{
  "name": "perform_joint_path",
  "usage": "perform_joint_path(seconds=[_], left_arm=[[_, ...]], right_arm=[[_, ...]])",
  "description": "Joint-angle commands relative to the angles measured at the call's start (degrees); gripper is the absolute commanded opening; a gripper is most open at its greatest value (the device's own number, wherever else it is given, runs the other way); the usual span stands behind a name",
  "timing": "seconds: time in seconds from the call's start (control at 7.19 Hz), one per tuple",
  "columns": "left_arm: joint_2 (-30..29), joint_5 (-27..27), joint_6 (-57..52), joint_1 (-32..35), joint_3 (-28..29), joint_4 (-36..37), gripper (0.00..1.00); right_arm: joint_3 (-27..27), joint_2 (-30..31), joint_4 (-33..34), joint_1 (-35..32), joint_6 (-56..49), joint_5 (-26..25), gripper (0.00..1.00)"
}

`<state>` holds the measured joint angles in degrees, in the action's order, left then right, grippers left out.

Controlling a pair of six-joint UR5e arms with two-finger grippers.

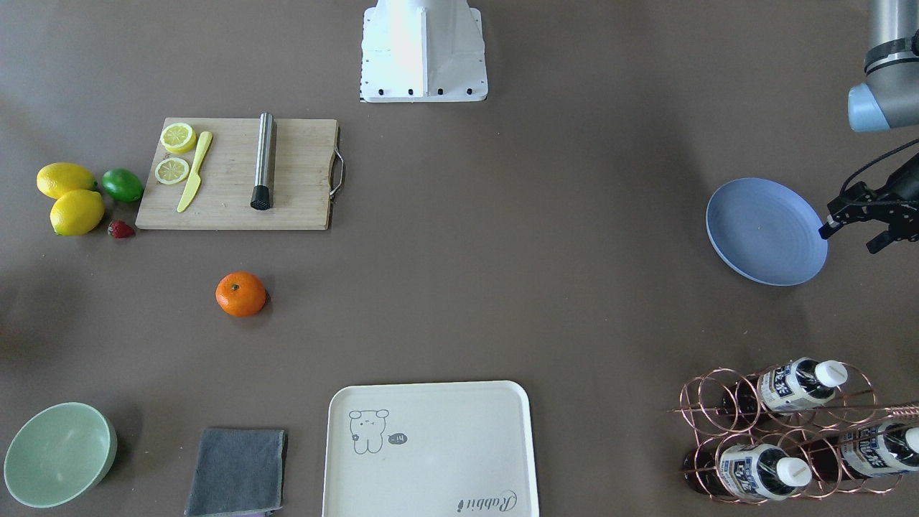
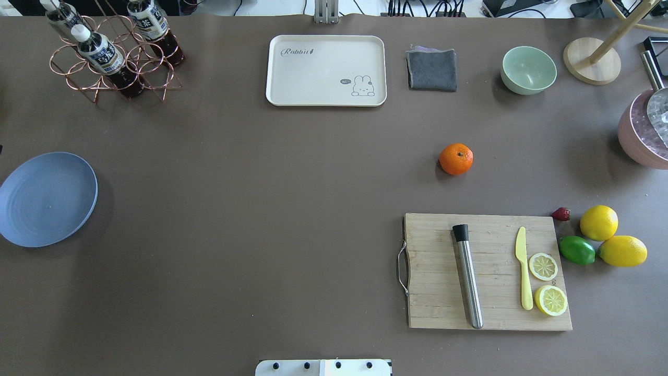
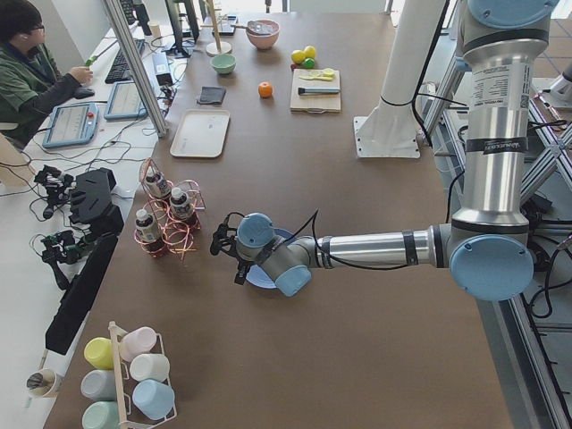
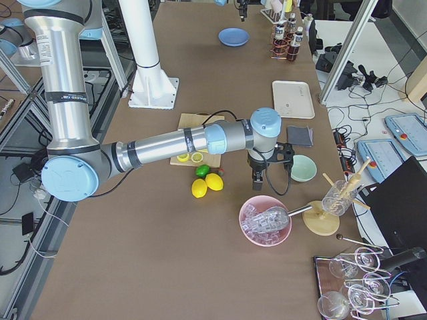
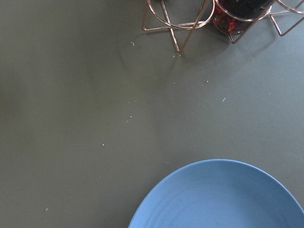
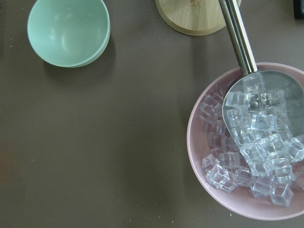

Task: Pick orange to plate
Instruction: 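Move the right gripper toward the orange tangerine while the left gripper nears the blue plate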

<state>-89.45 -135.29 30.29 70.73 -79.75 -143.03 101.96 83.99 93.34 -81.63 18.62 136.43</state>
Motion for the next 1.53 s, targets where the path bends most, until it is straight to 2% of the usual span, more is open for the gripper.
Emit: perform_joint_path(seconds=[0.0, 1.11, 1.25, 1.39], left_arm=[[-1.0, 3.3, 0.2, -3.6, 2.8, -0.7, 0.98], [0.0, 3.0, -0.2, -7.7, 5.9, -1.0, 0.98], [0.1, 2.9, -0.1, -7.8, 5.9, -1.0, 0.92], [0.1, 1.4, -0.1, -7.7, 6.0, -1.0, 0.52]], right_arm=[[1.0, -1.7, -0.1, 2.6, 4.3, 0.0, 1.00], [2.4, -4.5, -0.1, 6.0, 8.8, -0.5, 1.00], [2.7, -4.9, -0.1, 6.7, 10.5, -0.6, 1.00], [3.1, -4.9, -0.1, 7.3, 10.8, -0.6, 1.00]])
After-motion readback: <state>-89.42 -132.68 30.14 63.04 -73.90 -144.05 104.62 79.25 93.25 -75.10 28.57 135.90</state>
